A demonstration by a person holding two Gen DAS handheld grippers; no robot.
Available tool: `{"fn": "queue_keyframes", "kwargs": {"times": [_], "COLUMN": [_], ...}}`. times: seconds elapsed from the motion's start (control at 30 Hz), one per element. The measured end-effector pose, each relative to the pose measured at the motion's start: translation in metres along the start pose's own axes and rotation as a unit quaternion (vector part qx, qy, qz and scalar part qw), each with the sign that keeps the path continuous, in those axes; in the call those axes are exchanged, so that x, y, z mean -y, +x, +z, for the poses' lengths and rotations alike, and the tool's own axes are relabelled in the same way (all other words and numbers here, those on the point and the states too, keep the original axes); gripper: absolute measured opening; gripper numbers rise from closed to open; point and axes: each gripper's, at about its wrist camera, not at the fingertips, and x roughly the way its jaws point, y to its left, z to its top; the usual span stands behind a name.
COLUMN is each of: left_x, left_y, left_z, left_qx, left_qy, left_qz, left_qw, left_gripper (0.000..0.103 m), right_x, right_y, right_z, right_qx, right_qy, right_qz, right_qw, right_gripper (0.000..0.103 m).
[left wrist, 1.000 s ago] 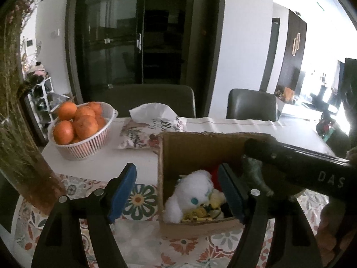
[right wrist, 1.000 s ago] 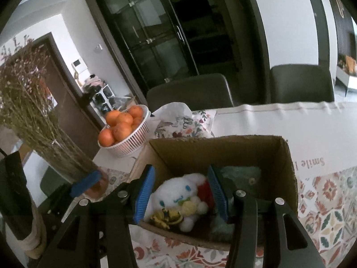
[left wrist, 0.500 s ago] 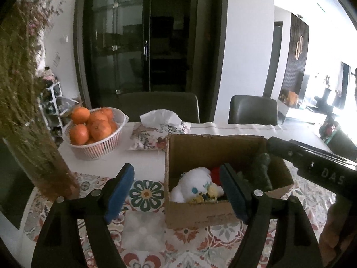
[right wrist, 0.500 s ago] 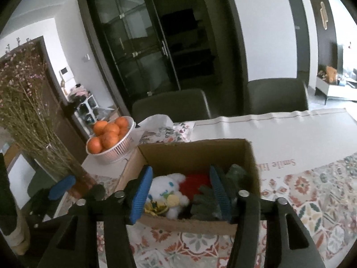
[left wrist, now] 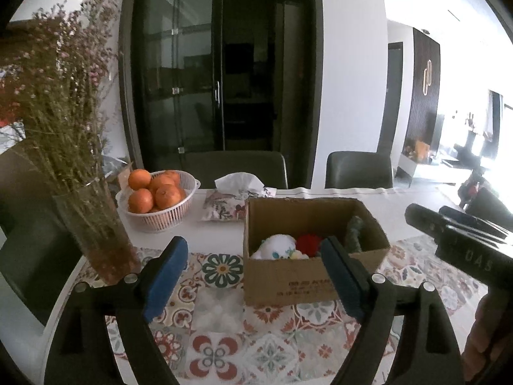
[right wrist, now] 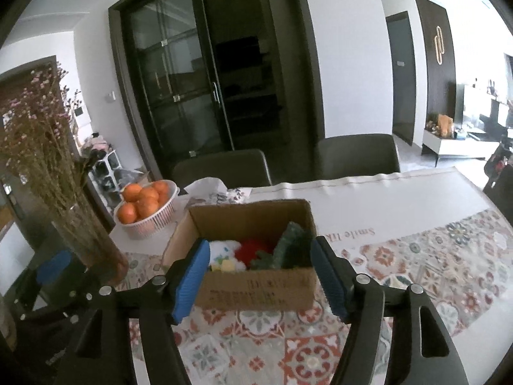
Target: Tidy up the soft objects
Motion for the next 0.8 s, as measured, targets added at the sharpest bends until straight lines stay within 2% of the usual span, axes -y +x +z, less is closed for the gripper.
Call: {"fn": "queue_keyframes", "kwargs": {"times": [0.33, 0.8], "left_x": [0.009, 0.013], "left_y": [-0.057, -0.112], "left_z": [-0.018, -0.047], "left_qx": [0.021, 0.041], "left_qy": [0.016, 0.034], "left_qz": [0.004, 0.02], "left_qw": [0.9996, 0.9984], "left_gripper": [0.093, 0.1], "right_x": [0.004, -0.003], "right_y": [-0.055, -0.111], "right_z": [-0.034, -0.072], "right_qx": [0.007, 0.018], "right_qy": [-0.003, -0.03], "right_qz": [-0.012, -0.049], "right_qw": [1.0, 0.998], "right_gripper": [0.074, 0.082]}}
